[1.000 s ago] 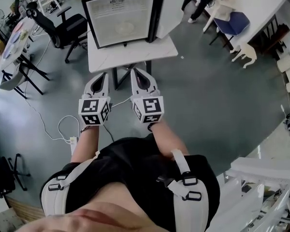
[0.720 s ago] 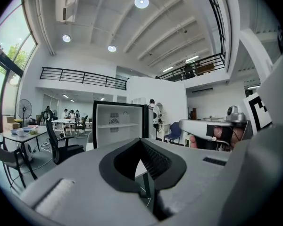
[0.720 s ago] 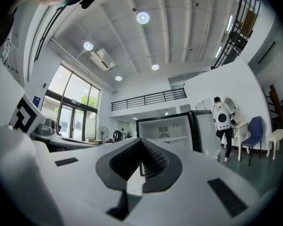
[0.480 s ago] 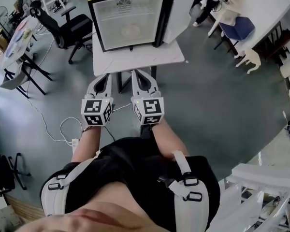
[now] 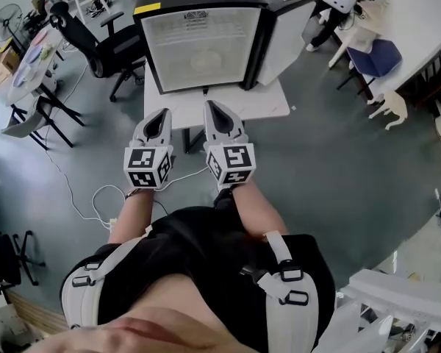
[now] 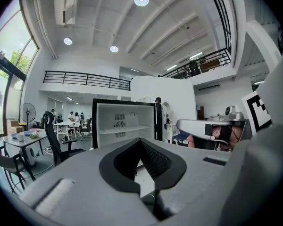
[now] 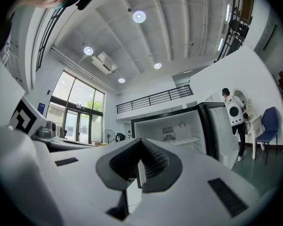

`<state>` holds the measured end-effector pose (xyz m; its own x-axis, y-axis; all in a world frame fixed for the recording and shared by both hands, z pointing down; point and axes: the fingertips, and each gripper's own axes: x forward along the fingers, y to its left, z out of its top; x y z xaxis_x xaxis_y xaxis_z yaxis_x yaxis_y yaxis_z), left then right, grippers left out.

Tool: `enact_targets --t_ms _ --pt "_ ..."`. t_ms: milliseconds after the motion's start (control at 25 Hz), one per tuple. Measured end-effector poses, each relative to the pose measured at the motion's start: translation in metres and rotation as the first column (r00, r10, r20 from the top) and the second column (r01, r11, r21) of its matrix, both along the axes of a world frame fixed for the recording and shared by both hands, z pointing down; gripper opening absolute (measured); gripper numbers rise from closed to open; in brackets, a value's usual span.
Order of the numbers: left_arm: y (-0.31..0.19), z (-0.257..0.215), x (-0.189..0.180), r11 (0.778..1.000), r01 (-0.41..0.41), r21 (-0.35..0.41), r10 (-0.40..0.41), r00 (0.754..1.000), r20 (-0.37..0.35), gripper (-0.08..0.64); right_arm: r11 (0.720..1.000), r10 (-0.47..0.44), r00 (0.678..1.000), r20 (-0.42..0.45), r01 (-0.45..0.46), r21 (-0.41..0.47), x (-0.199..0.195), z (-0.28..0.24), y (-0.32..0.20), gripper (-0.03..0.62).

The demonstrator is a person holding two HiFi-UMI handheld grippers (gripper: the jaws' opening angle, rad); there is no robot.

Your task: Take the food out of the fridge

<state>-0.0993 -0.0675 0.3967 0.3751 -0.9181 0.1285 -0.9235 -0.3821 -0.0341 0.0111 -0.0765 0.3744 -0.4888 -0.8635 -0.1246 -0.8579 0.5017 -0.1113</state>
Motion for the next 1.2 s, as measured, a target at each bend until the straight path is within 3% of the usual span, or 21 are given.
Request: enact_targets --t_ms 800,1200 --pt "-0.17 0.002 0.066 0.998 0.054 -0.02 -0.054 0.998 0.032 0.002 0.997 -0.07 0.997 -0.043 0.069 -0.021 0.055 0.011 -0.172 0.006" --pt "-0.21 0.022 0.057 0.993 0.098 -0.073 -0.095 0.995 0.041 0.002 0.984 -0.164 0.979 -0.122 0.155 -0.085 0.048 0.039 -0.219 0.006"
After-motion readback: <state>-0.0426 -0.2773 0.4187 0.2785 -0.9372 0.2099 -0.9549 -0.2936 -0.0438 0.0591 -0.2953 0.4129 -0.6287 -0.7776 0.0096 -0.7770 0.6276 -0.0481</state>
